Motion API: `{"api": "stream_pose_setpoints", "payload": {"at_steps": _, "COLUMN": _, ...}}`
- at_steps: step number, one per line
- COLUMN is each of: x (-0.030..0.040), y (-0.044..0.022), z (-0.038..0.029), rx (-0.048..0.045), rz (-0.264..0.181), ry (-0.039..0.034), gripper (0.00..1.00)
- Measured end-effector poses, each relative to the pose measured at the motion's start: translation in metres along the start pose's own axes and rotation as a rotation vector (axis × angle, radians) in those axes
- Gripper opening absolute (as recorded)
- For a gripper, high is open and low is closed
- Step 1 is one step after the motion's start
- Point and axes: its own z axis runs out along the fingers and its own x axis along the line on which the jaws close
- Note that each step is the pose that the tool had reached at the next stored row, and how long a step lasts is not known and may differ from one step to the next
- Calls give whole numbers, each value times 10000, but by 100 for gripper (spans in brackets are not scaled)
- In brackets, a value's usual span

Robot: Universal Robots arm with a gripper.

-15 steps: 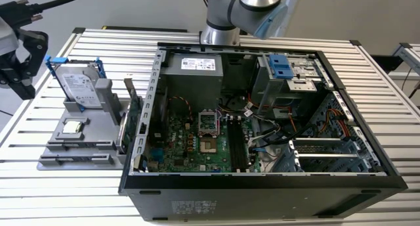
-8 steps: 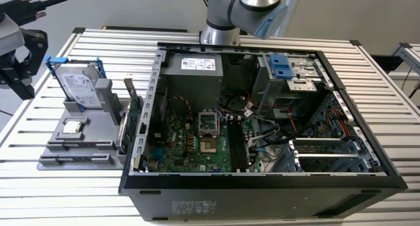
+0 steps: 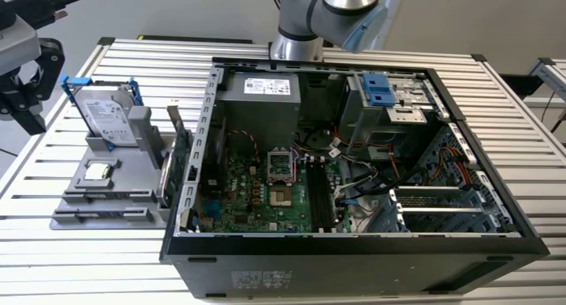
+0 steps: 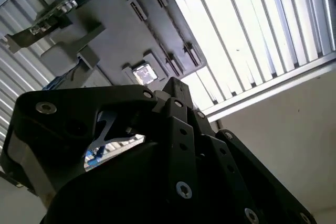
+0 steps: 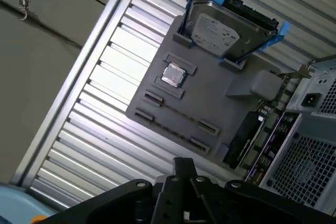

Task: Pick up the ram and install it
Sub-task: 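Pick up the ram and move it above insertion slot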

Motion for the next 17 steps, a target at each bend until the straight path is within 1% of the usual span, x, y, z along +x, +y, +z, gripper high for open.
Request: {"api": "stream_pose_setpoints", "payload": {"at_steps": 17, "x": 5, "y": 3, "z": 0, "rx": -27, "rz": -1773, "ry": 93, "gripper": 0}}
